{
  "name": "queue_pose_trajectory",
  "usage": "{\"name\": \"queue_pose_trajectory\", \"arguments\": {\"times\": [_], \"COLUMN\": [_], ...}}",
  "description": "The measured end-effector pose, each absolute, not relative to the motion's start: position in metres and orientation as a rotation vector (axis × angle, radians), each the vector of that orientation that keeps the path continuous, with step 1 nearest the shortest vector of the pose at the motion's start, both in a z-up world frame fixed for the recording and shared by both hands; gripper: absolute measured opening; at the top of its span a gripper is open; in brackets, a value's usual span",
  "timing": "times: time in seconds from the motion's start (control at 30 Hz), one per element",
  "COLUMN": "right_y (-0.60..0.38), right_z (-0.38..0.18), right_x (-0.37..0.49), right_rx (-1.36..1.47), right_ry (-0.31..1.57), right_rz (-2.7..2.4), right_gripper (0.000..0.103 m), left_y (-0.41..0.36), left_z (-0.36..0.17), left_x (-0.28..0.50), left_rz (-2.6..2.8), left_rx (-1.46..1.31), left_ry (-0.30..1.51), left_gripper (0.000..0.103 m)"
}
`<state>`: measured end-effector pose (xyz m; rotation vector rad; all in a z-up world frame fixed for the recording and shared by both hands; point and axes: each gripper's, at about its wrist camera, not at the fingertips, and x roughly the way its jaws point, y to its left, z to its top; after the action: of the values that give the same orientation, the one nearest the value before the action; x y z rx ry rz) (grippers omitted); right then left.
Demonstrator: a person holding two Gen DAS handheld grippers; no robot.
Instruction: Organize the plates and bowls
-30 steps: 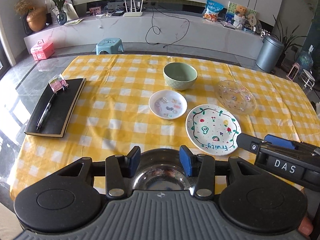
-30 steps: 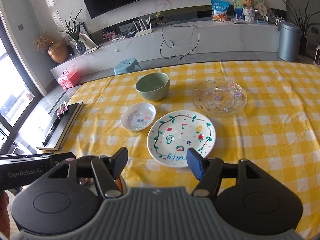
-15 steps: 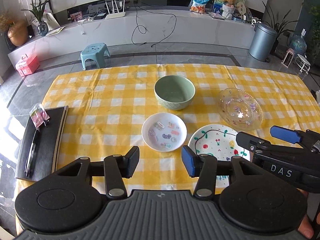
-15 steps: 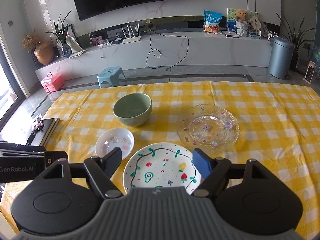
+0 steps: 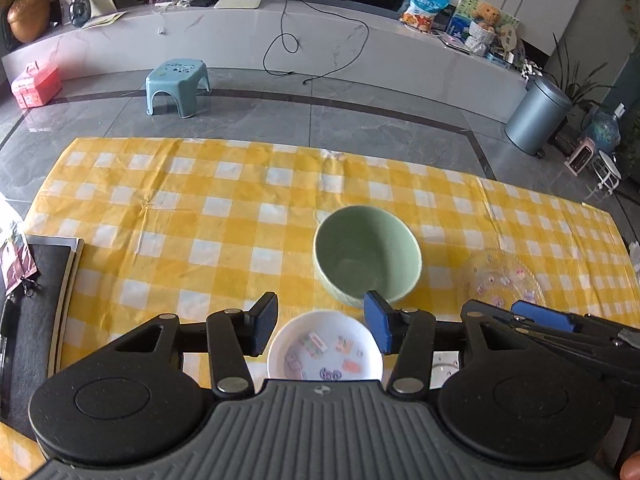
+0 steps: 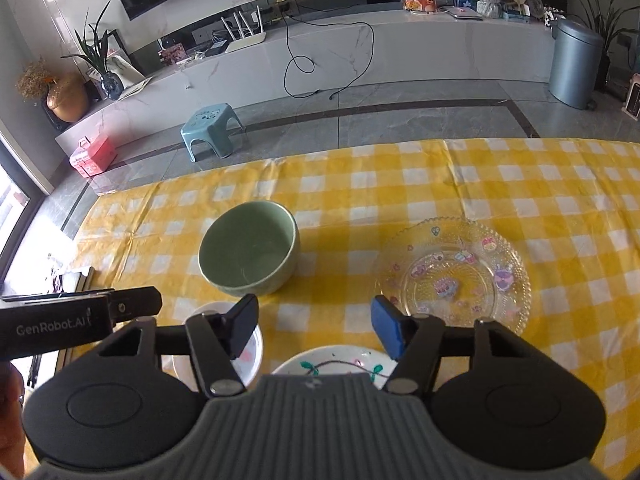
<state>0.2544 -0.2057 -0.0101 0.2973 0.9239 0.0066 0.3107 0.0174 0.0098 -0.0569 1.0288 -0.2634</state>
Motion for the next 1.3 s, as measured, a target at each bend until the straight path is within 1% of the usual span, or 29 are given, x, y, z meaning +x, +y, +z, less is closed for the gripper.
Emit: {"name": "queue_pose_trajectory", "arguments": {"times": [0.1,0.13,0.17,0.2,0.3,0.37,0.53,0.6,0.73,0.83,0.97,1.07,1.13,1.3], "right_y": [-0.202,-0.201,-0.200,-0.199,-0.196,-0.192,-0.184,-0.184,-0.183,-0.186,-0.187,-0.187,-0.188,-0.199], "right_z": [-0.014,-0.017,-0.020,-0.023,-0.036,-0.043,-0.060,-0.064,-0.071,-0.076,-0.074,-0.066,-0.060,-0.045], "right_x": [0.276,0.282,0.289,0.294,0.309,0.317,0.328,0.331,0.335,0.335,0.333,0.325,0.317,0.291], "right_rx": [0.297,0.303,0.314,0.328,0.370,0.373,0.376,0.388,0.396,0.429,0.442,0.441,0.419,0.519], "right_ry": [0.932,0.939,0.949,0.960,0.991,1.000,1.029,1.034,1.029,1.028,1.041,0.998,0.987,1.000], "right_rz": [-0.004,-0.008,-0.006,-0.003,-0.003,-0.007,-0.024,-0.028,-0.044,-0.039,-0.052,-0.038,-0.039,-0.012], "right_gripper": [0.050,0.046,0.045,0.041,0.033,0.027,0.018,0.018,0.015,0.014,0.013,0.012,0.009,0.008], "left_y": [0.015,0.013,0.011,0.009,0.002,-0.001,-0.002,-0.002,-0.002,-0.002,-0.004,-0.004,-0.002,-0.002], "left_z": [-0.002,-0.006,-0.010,-0.013,-0.022,-0.031,-0.047,-0.051,-0.059,-0.062,-0.058,-0.047,-0.037,-0.015], "left_x": [0.332,0.338,0.341,0.345,0.353,0.360,0.369,0.371,0.373,0.373,0.369,0.360,0.353,0.325], "left_rz": [-0.255,-0.256,-0.256,-0.254,-0.243,-0.228,-0.225,-0.222,-0.223,-0.231,-0.211,-0.213,-0.227,-0.202], "left_rx": [-0.089,-0.091,-0.091,-0.084,-0.054,-0.048,-0.096,-0.109,-0.133,-0.157,-0.161,-0.163,-0.181,-0.170], "left_ry": [1.067,1.075,1.076,1.074,1.080,1.097,1.125,1.130,1.144,1.139,1.125,1.102,1.091,1.095], "left_gripper": [0.057,0.055,0.053,0.052,0.046,0.039,0.031,0.028,0.017,0.011,0.008,0.008,0.008,0.008]}}
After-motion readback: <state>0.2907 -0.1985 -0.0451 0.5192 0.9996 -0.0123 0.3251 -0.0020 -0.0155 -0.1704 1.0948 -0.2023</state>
